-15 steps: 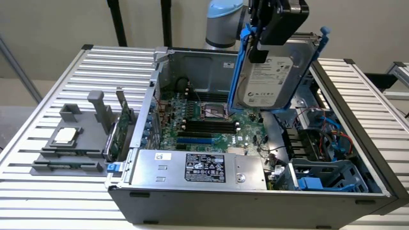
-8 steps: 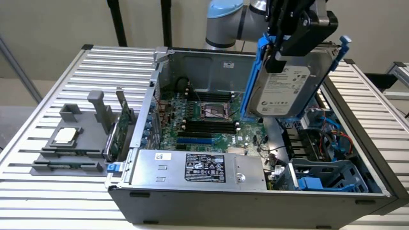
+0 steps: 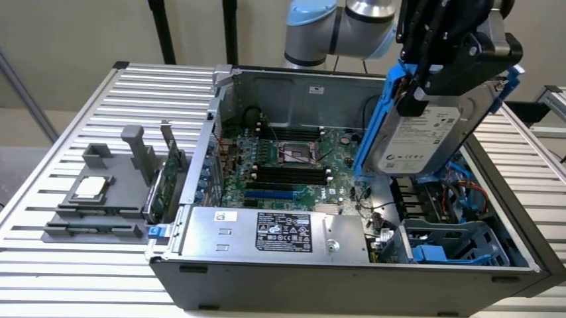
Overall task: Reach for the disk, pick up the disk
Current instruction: 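Pick up the disk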
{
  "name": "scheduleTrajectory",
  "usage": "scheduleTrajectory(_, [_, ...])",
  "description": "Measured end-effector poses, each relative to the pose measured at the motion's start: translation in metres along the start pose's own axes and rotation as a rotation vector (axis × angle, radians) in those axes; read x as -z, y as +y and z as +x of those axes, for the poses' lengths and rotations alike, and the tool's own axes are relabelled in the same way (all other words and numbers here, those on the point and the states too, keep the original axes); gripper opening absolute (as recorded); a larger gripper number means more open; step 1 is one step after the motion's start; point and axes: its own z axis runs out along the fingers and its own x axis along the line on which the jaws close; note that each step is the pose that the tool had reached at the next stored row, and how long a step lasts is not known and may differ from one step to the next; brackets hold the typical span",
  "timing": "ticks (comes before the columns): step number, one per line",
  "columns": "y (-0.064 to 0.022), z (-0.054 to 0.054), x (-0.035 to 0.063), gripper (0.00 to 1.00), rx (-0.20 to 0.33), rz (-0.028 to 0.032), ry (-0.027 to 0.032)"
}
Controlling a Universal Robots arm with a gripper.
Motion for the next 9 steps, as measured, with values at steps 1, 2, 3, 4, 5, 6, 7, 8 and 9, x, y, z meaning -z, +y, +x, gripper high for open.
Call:
scheduleTrajectory(1, [-0.0032,0.003,0.0002,0.33,0.0,0.0,0.0])
scheduleTrajectory(2, [-0.0065,0.005,0.0005,0.33,0.0,-0.0001,0.0001])
scheduleTrajectory(3, [-0.0096,0.008,0.001,0.33,0.0,-0.0001,0.0001])
scheduleTrajectory(4, [-0.0127,0.01,0.0015,0.33,0.0,-0.0001,0.0001])
scheduleTrajectory(5, [-0.0158,0.013,0.0021,0.33,0.0,-0.0002,0.0001])
scheduleTrajectory(6, [-0.0191,0.015,0.0028,0.33,0.0,-0.0003,0.0001])
scheduleTrajectory(7, [-0.0221,0.018,0.0034,0.33,0.0,-0.0004,0.0])
scheduleTrajectory(8, [-0.0249,0.02,0.004,0.33,0.0,-0.0006,0.0])
scheduleTrajectory(9, [-0.028,0.022,0.0048,0.33,0.0,-0.0007,0.0002])
